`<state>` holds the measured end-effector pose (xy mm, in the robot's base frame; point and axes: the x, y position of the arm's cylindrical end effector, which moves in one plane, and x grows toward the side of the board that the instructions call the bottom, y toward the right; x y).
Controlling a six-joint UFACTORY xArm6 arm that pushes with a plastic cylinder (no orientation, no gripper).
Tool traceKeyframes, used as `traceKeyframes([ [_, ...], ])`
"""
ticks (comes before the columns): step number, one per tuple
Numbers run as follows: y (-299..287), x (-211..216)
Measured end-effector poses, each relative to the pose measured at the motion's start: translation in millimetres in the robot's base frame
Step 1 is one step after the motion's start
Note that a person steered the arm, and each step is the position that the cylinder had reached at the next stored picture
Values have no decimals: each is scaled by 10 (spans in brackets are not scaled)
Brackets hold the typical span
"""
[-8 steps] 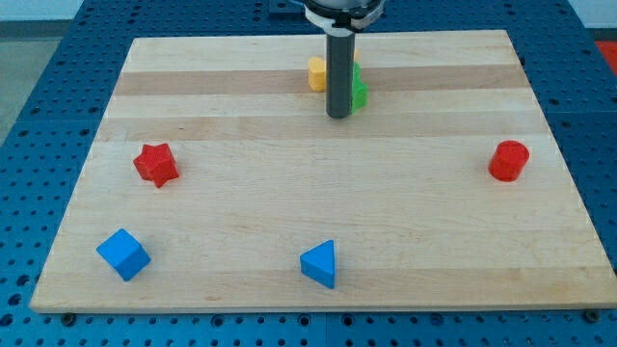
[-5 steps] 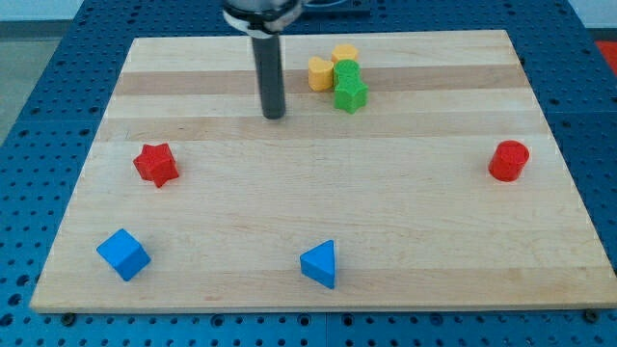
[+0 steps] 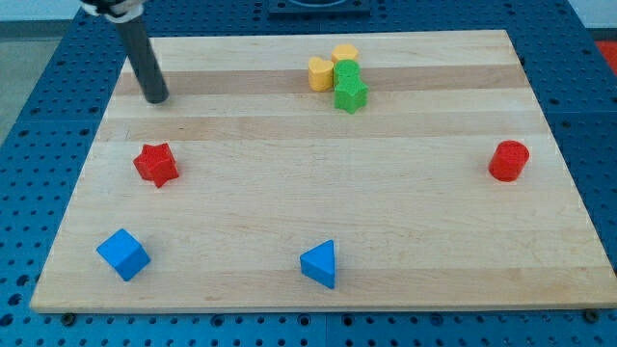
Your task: Point your arm to the red star
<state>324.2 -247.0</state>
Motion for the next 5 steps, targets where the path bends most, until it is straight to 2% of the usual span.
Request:
traceKeyframes([
  [1,-309,222],
  [3,-188,801],
  [5,12,935],
])
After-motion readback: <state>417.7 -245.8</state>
